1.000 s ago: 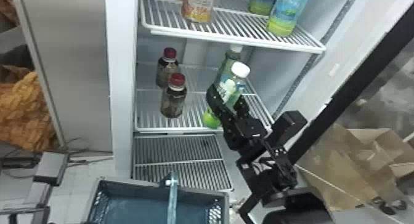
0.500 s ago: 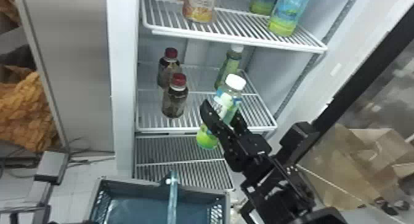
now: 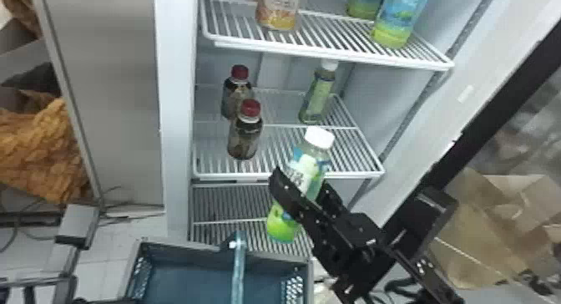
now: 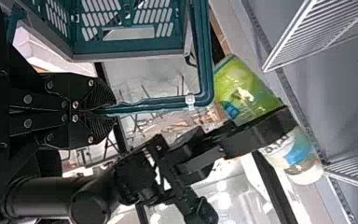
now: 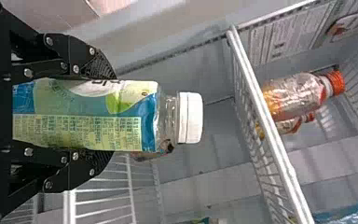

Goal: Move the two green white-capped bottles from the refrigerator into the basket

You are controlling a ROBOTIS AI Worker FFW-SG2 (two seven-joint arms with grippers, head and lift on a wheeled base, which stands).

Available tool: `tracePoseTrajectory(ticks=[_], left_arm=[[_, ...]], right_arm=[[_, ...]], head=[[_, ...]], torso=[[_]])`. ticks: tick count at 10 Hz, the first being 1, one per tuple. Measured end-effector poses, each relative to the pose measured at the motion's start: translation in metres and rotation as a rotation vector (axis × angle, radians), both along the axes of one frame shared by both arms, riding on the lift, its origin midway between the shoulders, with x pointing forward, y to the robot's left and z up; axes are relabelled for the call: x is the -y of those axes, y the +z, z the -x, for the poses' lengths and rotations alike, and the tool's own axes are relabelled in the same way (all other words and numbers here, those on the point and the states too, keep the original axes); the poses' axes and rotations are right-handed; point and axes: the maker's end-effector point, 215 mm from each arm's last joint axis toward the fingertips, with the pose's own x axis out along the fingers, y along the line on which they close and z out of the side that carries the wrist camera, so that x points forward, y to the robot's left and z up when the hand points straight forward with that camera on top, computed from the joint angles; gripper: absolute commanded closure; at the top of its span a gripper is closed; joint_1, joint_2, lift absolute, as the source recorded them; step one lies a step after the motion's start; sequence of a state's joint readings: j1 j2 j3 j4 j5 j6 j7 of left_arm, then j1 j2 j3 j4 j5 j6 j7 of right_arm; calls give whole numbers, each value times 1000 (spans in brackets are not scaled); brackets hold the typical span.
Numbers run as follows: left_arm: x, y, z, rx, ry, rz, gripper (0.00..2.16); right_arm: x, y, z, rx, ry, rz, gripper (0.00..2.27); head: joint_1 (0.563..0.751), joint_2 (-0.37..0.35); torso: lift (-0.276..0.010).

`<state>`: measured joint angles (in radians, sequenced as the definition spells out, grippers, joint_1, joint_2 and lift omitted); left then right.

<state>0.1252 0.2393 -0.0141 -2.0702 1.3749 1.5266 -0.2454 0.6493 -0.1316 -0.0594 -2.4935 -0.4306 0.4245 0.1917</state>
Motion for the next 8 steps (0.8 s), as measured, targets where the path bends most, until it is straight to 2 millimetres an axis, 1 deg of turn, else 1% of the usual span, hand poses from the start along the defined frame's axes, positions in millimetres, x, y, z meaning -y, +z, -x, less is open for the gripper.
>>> tracePoseTrajectory(ticks=[5,8], left_arm=[[0,-1,0,-2,2,-1,1161],[-1,-1,0,-3,2,0,1161]], right_arm=[[-19,-15,48,-133,53,-7,734],[-24,-24,62,-182,69,-5,736]], head=[[695,-312],[695,-310]], torso=[[-263],[-263]])
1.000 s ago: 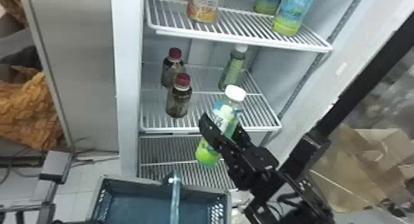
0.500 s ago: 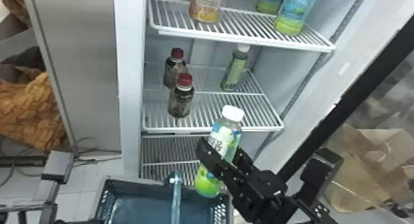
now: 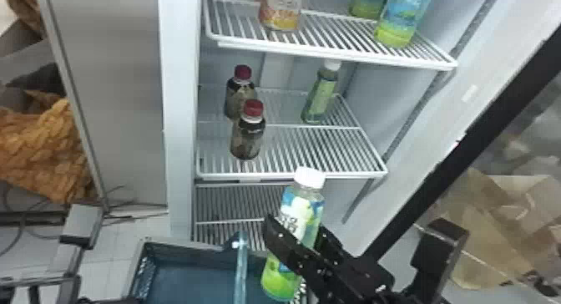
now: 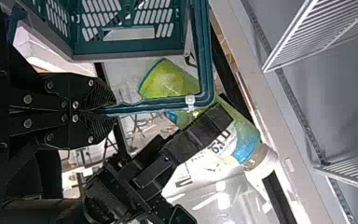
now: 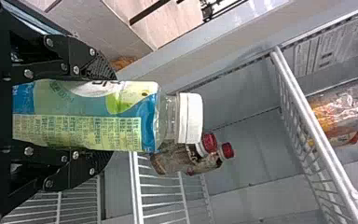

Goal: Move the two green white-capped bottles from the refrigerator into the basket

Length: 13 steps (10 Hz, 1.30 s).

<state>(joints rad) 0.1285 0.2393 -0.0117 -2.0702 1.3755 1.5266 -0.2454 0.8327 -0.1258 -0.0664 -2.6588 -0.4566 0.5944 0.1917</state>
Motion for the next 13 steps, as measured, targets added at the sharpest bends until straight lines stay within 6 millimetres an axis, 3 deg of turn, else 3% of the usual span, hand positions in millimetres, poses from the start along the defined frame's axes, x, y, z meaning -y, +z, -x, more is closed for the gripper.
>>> tracePoseTrajectory(ticks=[4,13], left_arm=[[-1,-1,1,-4,3,0,1161],[-1,-1,0,-1,3,-3,1161]], right_arm=[[-9,-23,23,-101,35,27,736],[-3,-42,44,-197,11,70,565]], head=[[695,-305],[695,-330]], torso=[[-263],[-263]])
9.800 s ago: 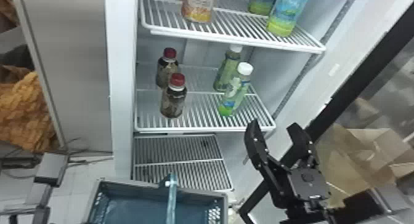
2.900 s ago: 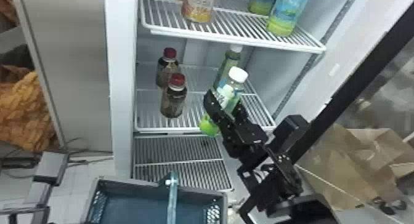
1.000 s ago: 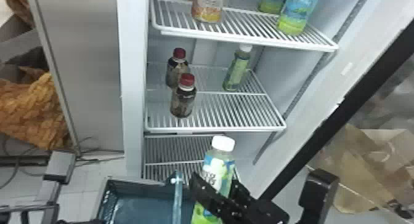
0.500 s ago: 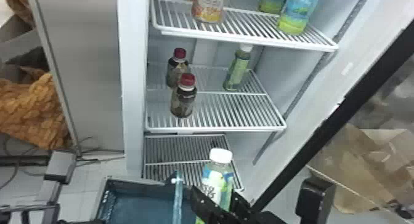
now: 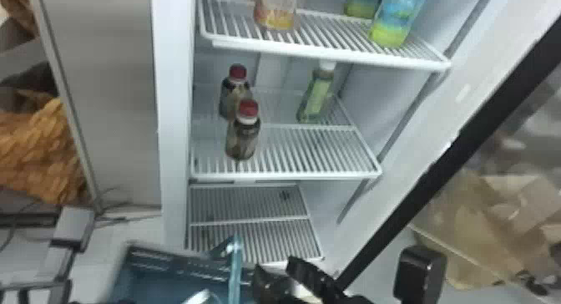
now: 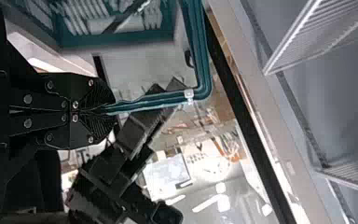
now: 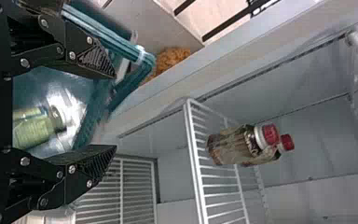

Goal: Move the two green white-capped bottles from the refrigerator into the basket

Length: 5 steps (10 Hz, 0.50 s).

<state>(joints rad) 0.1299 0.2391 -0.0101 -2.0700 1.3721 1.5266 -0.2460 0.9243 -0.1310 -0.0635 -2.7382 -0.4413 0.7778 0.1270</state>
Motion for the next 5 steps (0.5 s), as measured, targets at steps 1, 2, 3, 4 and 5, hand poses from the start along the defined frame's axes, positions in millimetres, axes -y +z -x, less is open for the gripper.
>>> tracePoseTrajectory(ticks=[1,2,3,4,5], left_arm=[[0,0,0,0,0,-1,1161],[0,0,0,1,0,-1,1161],[0,0,-1,2,0,-1,1161],[0,0,-1,2,0,-1,1161],[0,0,0,1,0,-1,1161]], right_arm=[[0,0,0,-1,-1,0,565],[1,0,0,-2,-3,1,565],[2,-1,0,-1,-7,4,565],[4,1,-2,7,-12,8,565],[8,5,-5,22,-24,14,565]], head=[[695,-330],[695,-330],[695,-332],[695,-335],[695,-340]], torso=[[-263],[-263],[-263],[-263],[-263]])
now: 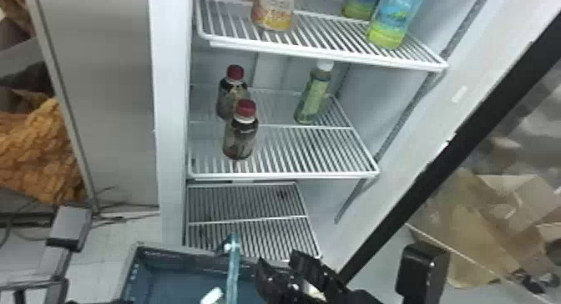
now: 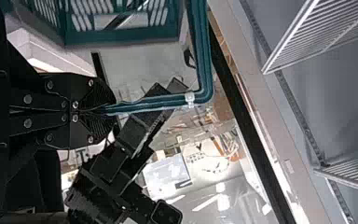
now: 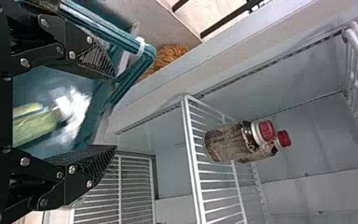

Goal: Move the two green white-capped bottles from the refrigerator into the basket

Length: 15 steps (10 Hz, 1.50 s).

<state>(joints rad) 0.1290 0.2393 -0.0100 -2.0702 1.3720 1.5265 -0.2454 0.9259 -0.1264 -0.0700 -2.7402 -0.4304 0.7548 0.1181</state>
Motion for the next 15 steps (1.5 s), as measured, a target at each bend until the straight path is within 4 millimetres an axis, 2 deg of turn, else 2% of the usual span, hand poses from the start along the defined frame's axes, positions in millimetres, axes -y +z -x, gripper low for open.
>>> tracePoseTrajectory(ticks=[3,8,10,12,15], left_arm=[[0,0,0,-1,1,1,1161],[0,3,-2,0,10,14,1161],[0,4,-2,-3,12,19,1161],[1,4,-1,-5,11,20,1161],[1,3,0,-7,9,21,1161]], right_arm=[[25,13,-14,62,-66,47,564],[116,29,-45,196,-272,188,558],[139,32,-61,271,-329,191,549],[156,33,-80,352,-367,181,509],[169,32,-108,427,-365,169,479]], head=[[695,-350],[695,-350],[695,-350],[695,-350],[695,-350]], torso=[[-263],[-263],[-263],[-263],[-263]])
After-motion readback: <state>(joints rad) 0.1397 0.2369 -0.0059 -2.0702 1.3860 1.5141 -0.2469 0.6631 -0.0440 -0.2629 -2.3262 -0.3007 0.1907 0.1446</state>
